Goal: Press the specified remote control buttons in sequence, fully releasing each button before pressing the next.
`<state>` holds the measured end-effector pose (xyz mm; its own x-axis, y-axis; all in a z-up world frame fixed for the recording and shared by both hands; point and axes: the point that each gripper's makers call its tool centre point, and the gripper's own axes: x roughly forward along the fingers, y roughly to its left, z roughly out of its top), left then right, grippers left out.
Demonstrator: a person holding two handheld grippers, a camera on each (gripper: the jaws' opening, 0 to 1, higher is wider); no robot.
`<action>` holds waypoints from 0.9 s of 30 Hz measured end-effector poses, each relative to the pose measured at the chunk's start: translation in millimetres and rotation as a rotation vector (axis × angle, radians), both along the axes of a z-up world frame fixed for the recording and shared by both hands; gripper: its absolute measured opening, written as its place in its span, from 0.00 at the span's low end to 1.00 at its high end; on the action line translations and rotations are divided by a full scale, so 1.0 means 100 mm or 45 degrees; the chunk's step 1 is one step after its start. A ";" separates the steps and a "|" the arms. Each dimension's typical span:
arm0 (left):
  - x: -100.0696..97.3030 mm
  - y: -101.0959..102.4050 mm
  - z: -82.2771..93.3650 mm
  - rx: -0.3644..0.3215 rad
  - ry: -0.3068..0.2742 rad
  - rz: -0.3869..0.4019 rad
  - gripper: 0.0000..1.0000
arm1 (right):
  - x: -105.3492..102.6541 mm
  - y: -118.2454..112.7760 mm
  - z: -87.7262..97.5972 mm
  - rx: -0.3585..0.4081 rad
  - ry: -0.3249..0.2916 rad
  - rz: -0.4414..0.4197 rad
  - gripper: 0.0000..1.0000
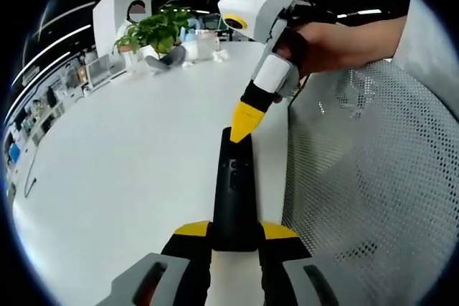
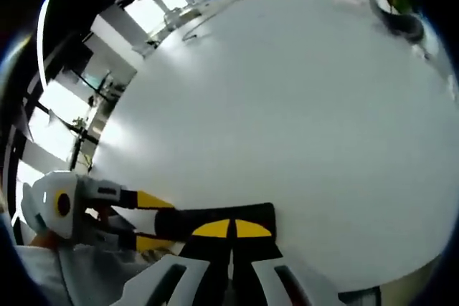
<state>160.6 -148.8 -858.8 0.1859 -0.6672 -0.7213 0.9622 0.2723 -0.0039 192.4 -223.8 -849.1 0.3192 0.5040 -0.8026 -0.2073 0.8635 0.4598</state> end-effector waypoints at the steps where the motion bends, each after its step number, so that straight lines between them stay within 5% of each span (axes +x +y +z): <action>1: -0.01 -0.01 0.00 0.000 -0.002 -0.004 0.24 | 0.00 -0.01 0.00 0.002 0.012 -0.010 0.00; 6: -0.04 -0.04 0.00 -0.007 -0.002 -0.028 0.24 | 0.04 0.03 0.06 0.010 -0.052 0.000 0.00; 27: -0.04 -0.05 0.00 -0.004 0.000 -0.028 0.24 | -0.02 0.10 -0.01 0.031 -0.021 0.038 0.00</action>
